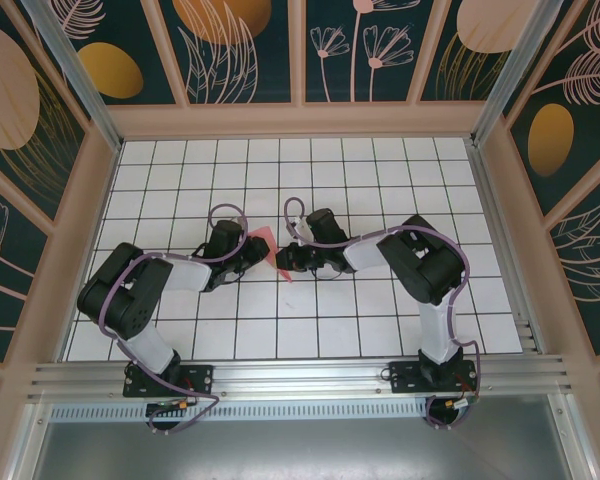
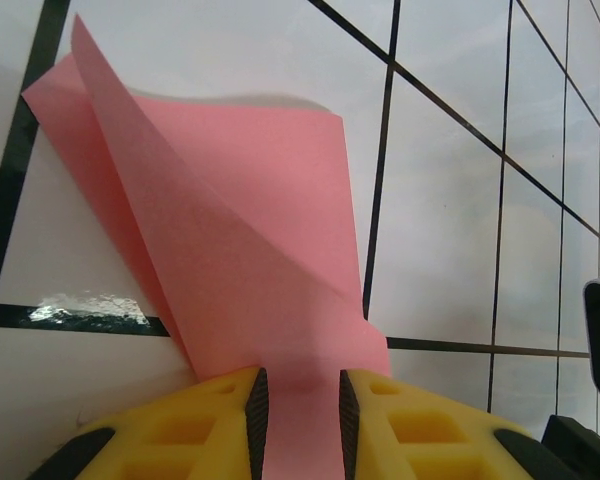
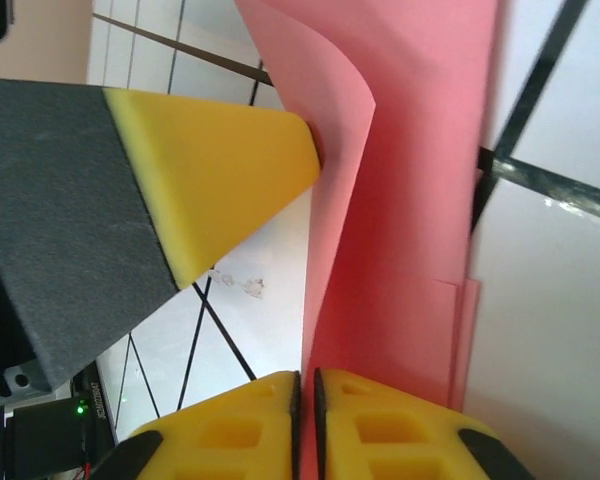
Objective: Fold a paper plane with a square sheet of paper (pick it up from the middle)
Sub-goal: Fold the wing for the fifth time at the center of the table.
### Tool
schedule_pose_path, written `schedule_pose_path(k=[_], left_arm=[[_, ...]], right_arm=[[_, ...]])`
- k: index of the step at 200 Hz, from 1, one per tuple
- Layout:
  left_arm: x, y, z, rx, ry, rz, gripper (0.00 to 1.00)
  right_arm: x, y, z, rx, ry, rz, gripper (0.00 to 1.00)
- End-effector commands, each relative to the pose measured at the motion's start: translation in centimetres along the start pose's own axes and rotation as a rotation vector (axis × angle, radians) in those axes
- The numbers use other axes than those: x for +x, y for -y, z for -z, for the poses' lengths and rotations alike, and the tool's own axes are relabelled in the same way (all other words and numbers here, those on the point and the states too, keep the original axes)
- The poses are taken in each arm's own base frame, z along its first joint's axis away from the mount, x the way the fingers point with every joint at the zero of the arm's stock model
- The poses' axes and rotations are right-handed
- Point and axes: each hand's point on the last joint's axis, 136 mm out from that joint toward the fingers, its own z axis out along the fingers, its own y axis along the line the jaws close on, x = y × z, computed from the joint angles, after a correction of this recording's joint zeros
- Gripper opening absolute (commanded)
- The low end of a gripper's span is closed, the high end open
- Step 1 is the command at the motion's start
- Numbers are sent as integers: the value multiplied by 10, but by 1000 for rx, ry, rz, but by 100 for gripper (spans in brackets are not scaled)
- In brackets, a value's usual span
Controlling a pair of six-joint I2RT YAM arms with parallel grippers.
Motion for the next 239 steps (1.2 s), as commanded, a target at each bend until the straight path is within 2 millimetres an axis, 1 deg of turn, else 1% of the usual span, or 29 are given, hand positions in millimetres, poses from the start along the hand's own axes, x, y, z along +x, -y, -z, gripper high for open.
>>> schedule_pose_path(k=[1,32,56,99,125,148,206,239], left_arm=[[0,0,-3,-10,-18,-17,28],[-4,5,-1,-2,-7,-25,28],[-10,13,4,15,15,-36,28],[-17,25,15,58,51,-63,29],[-17,30,17,85,57,-68,30],[-15,32,16,102,48,-69,30],[-14,37,13,134,38,-67,30],[-13,38,10,139,32,-67,30]], right_arm=[[-11,-6,7,12,20,-3,11],[-8,0,6,14,17,-30,4],[-11,1,9,-3,31,-57,0],[-21,-5,22,-99,60,-127,0],[-22,-8,24,-145,57,-164,0],[-22,-6,24,-144,56,-195,0],[-16,17,21,-96,42,-316,0],[-14,25,19,-97,36,-363,0]])
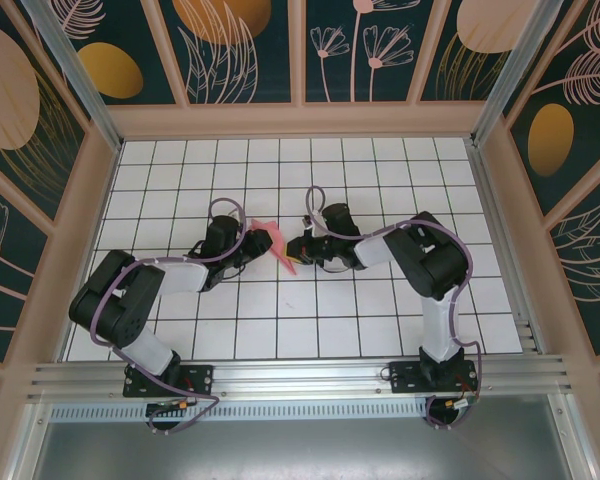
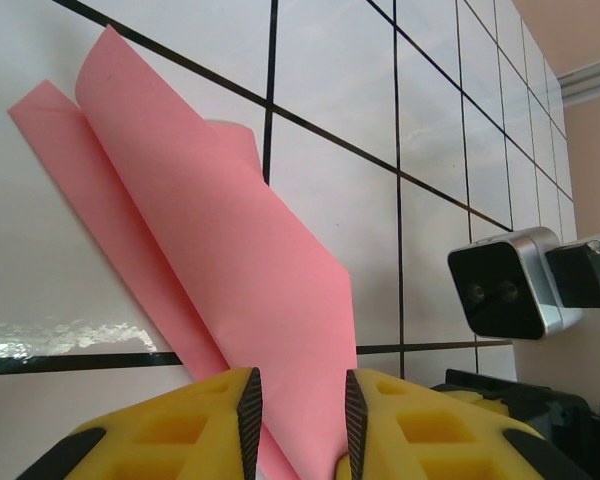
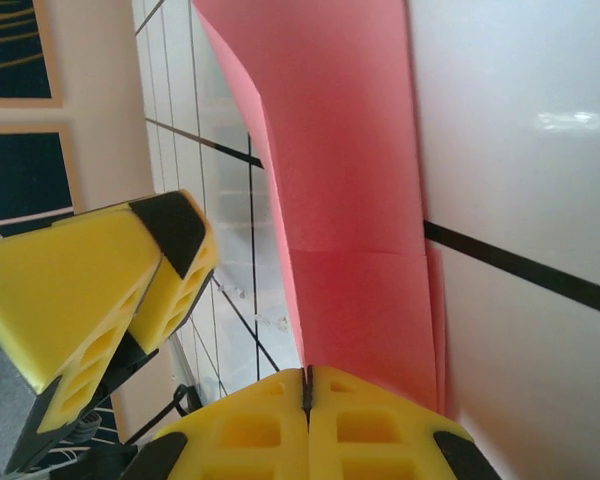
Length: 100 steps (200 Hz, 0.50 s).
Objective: Fold a paper plane with a square sheet of paper (pick it up from the middle)
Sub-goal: Fold the wing for the fifth time at the center of the table.
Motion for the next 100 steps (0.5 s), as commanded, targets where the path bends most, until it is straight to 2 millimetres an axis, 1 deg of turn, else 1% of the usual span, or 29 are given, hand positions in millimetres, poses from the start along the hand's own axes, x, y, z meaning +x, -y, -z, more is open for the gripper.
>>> schedule_pose_path(k=[1,76,100], left_arm=[[-1,5,-4,29,0,-15,30],[1,5,-11,34,-16,-18,30],[2,6,-12,38,-22,-21,30]], right_arm=[[6,16,-2,1,-22,-69,0],[9,28,-3,-10,-38,-166,0],[8,27,-1,-26,-37,-186,0]])
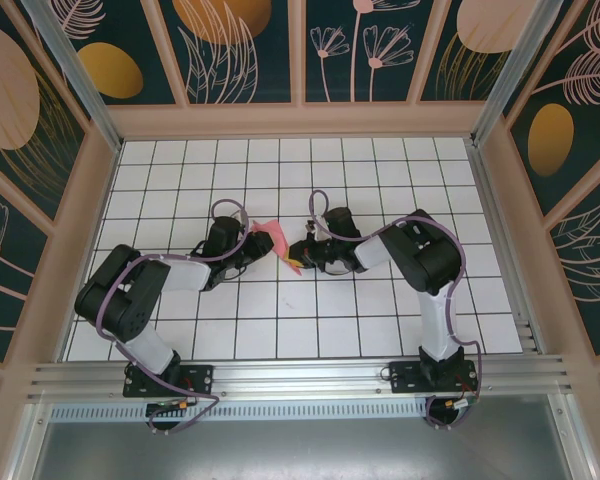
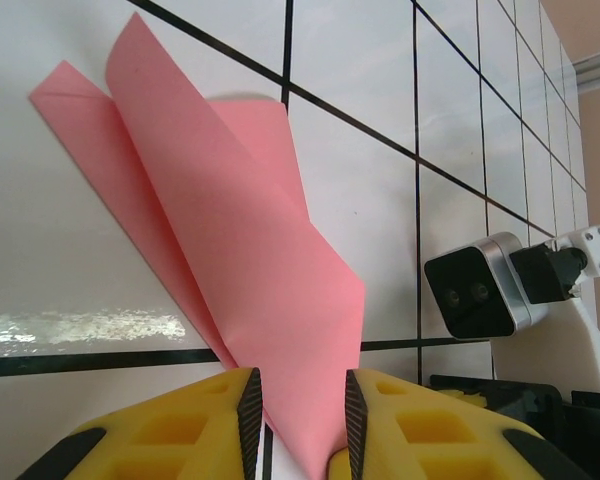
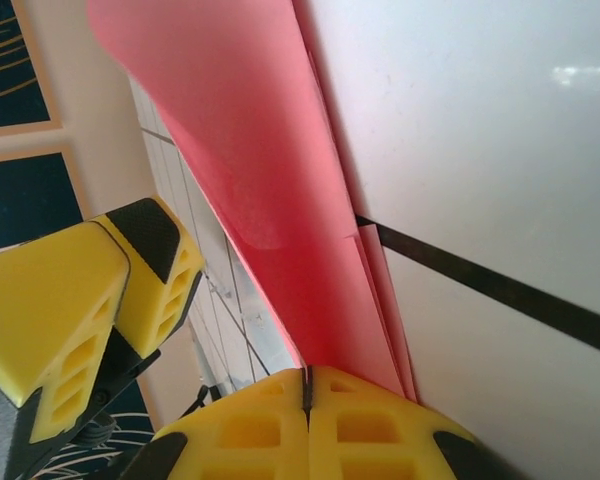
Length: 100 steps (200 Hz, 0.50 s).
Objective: Fold a paper plane with a square sheet of paper (pick it up from the middle)
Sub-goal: Fold the wing for the fifth time at the center of the table.
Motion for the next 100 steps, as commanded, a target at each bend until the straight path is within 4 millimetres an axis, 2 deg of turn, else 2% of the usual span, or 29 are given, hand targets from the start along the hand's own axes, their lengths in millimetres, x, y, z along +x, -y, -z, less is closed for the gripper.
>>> schedule_pose_path(k=[1,45,100], left_arm=[[-4,12,-4,44,6,-27,30],[-1,15,-8,57,-4,-30,30],[1,23,-10,86,-6,-43,28]], right_arm=[[3,13,1,-5,-13,-67,0],[4,3,5,-49,-21,-99,0],[12,5,7,-68,-46,-195,0]])
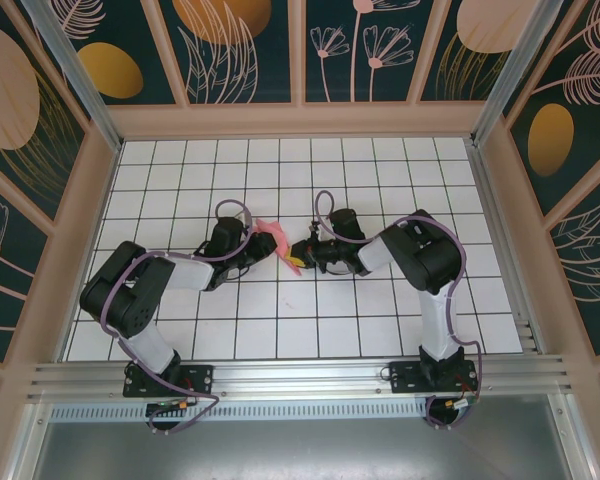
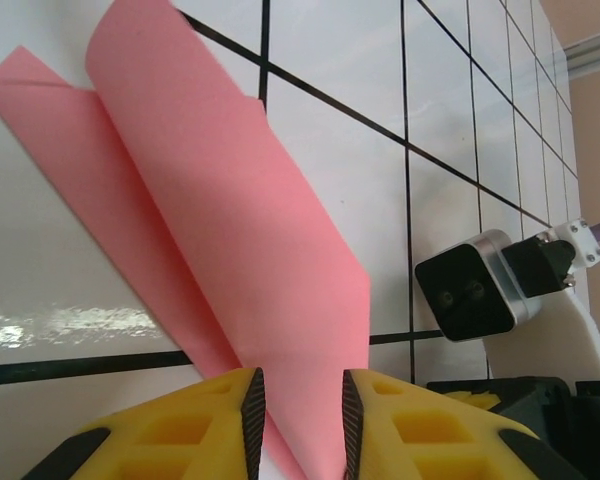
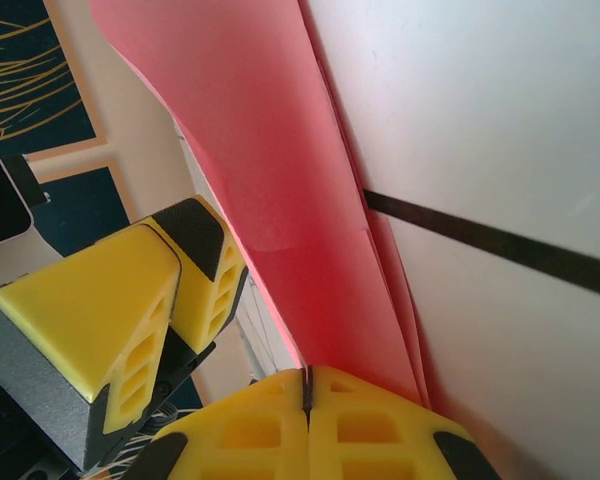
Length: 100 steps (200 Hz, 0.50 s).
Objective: Fold a paper plane with a square sheet of paper (pick it up from the middle)
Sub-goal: Fold the wing for the fifth time at the center of the table.
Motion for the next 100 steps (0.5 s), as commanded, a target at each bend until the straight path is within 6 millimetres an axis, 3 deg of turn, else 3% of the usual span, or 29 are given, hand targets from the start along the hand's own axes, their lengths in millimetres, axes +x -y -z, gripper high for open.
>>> schedule_pose_path(k=[1,40,49,100], left_arm=[[-6,18,-3,60,13,-31,28],[-4,22,-4,73,10,-38,28],[1,13,-10,50,-6,-31,28],[2,8,-16,30,-15,-26,28]], right_arm=[[8,13,1,-1,-32,-87,0],[12,20,2,13,-44,-146,0],[13,23,1,16,-48,-157,0],[16,30,2,38,-54,-178,0]])
